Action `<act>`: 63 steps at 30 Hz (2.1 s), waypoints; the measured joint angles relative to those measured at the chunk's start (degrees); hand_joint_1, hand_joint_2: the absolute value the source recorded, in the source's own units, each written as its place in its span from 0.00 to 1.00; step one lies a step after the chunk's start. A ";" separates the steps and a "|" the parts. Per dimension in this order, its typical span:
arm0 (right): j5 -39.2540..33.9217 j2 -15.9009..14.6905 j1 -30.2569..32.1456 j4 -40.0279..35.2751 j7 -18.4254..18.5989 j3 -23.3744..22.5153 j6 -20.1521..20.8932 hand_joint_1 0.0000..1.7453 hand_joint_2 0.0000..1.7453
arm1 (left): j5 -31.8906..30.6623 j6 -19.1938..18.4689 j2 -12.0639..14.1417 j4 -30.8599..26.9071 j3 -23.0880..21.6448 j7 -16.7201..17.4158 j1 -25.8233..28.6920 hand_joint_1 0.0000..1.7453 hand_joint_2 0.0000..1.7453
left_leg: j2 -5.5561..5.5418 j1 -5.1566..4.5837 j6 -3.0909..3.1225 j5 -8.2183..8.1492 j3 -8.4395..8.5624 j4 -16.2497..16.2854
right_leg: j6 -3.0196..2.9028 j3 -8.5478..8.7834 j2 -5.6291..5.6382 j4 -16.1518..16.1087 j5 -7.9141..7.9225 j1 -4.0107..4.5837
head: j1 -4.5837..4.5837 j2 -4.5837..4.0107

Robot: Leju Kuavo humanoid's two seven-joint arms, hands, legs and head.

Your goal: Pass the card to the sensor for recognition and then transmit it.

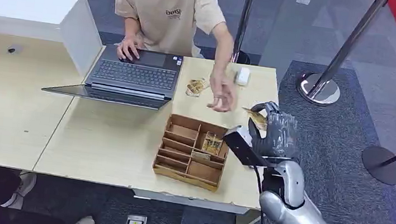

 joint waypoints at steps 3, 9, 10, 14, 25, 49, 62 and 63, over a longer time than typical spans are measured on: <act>-2.25 0.02 0.00 0.06 -0.28 0.02 0.15 1.00 1.00 | -0.02 0.02 -0.02 0.00 -0.07 0.00 0.00 0.00 1.00 | 0.00 0.00 0.00 0.00 0.01 0.00 | 0.00 0.00 0.00 0.00 0.00 0.00 | 0.00 0.00; -14.48 0.00 0.03 1.51 -3.30 -0.65 1.31 1.00 1.00 | 0.02 0.07 -0.02 0.00 -0.42 0.00 0.00 0.00 1.00 | 0.00 0.00 0.00 0.00 0.01 0.00 | 0.00 0.00 0.00 0.00 0.00 0.00 | 0.00 0.00; -15.88 -0.07 -0.01 2.08 -3.87 -0.92 1.38 1.00 1.00 | 0.04 0.07 -0.02 -0.02 -0.50 0.00 -0.01 0.00 1.00 | 0.00 0.00 0.00 0.00 0.02 0.00 | 0.00 0.01 0.00 0.00 0.00 0.00 | 0.00 0.00; -19.25 -0.68 -0.07 5.55 -5.49 -2.27 1.99 1.00 1.00 | 0.00 0.07 -0.02 0.00 -0.87 0.00 -0.02 0.00 1.00 | -0.01 -0.01 0.01 -0.01 0.01 0.00 | 0.00 0.00 0.00 -0.01 0.00 -0.01 | 0.00 0.00; -20.46 -1.44 0.03 18.20 -7.02 -3.93 2.01 1.00 1.00 | -0.48 0.07 -0.02 -0.02 -1.07 0.17 -0.07 0.00 1.00 | -0.02 -0.01 0.03 -0.02 0.01 0.00 | 0.02 0.00 0.00 -0.02 -0.01 -0.01 | 0.00 0.00; -14.91 1.31 1.63 38.27 -6.21 -2.29 -0.31 1.00 1.00 | -0.81 -0.85 -0.17 -0.09 -1.51 1.38 -0.19 0.00 1.00 | 0.02 0.00 0.01 -0.05 0.02 0.00 | 0.03 -0.01 0.03 -0.03 -0.03 0.01 | 0.00 0.00; -12.31 2.45 1.18 41.64 -4.92 -1.36 -2.47 1.00 1.00 | -0.79 -1.42 -0.26 -0.11 -1.95 1.73 -0.18 0.00 1.00 | 0.05 0.01 0.02 -0.06 0.35 0.00 | 0.05 0.35 0.05 -0.11 -0.03 0.00 | 0.00 0.00; -12.35 2.49 1.10 41.77 -4.92 -1.36 -2.77 1.00 1.00 | -0.81 -1.42 -0.26 -0.11 -1.99 1.73 -0.19 0.00 1.00 | 0.06 0.01 0.02 -0.06 0.39 0.00 | 0.05 0.40 0.05 -0.12 -0.03 0.00 | 0.00 0.00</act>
